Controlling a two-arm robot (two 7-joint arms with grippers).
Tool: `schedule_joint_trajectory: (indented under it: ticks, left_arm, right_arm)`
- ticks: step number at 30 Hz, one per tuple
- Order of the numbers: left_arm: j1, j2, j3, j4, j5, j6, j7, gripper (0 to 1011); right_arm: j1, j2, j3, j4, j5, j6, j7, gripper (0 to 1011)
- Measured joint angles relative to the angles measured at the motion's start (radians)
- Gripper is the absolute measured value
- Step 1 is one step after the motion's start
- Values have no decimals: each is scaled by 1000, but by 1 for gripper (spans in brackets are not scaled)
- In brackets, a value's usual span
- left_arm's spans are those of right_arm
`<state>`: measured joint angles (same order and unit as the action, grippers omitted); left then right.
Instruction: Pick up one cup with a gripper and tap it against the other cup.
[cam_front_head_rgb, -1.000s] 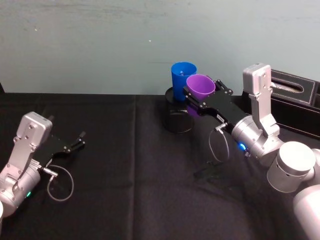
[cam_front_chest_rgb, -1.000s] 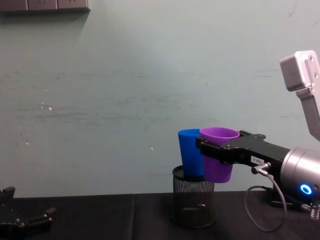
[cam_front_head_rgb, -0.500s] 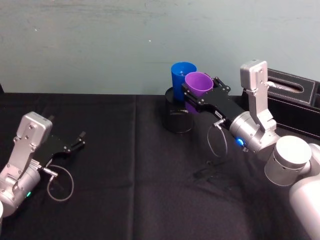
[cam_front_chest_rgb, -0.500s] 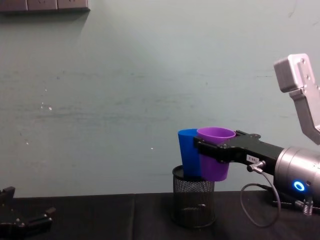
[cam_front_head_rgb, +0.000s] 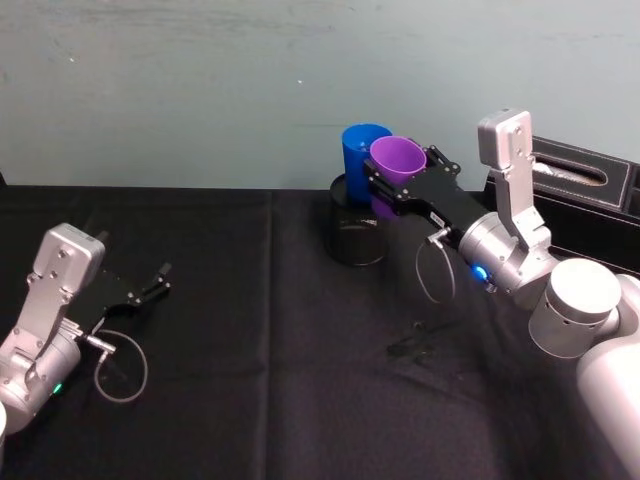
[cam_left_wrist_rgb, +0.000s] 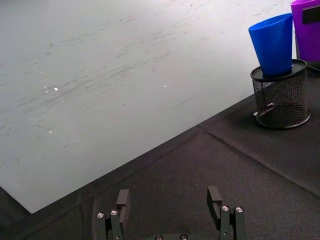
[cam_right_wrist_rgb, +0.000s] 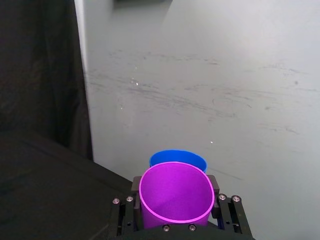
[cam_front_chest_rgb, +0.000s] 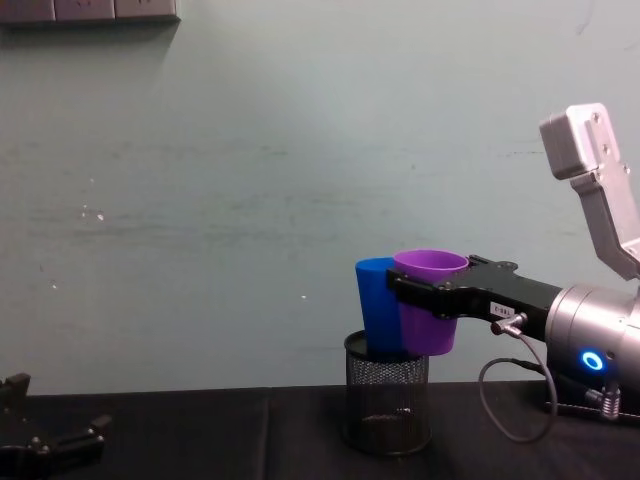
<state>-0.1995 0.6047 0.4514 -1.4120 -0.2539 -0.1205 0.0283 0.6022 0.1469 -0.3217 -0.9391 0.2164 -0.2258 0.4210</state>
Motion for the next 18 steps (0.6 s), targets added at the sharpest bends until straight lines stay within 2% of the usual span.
schedule_joint_trajectory:
  ticks: [18]
  left_arm:
    - [0, 0, 0, 0, 0, 0, 0, 1011]
  right_arm:
    - [32, -11, 2, 46, 3, -9, 14, 757]
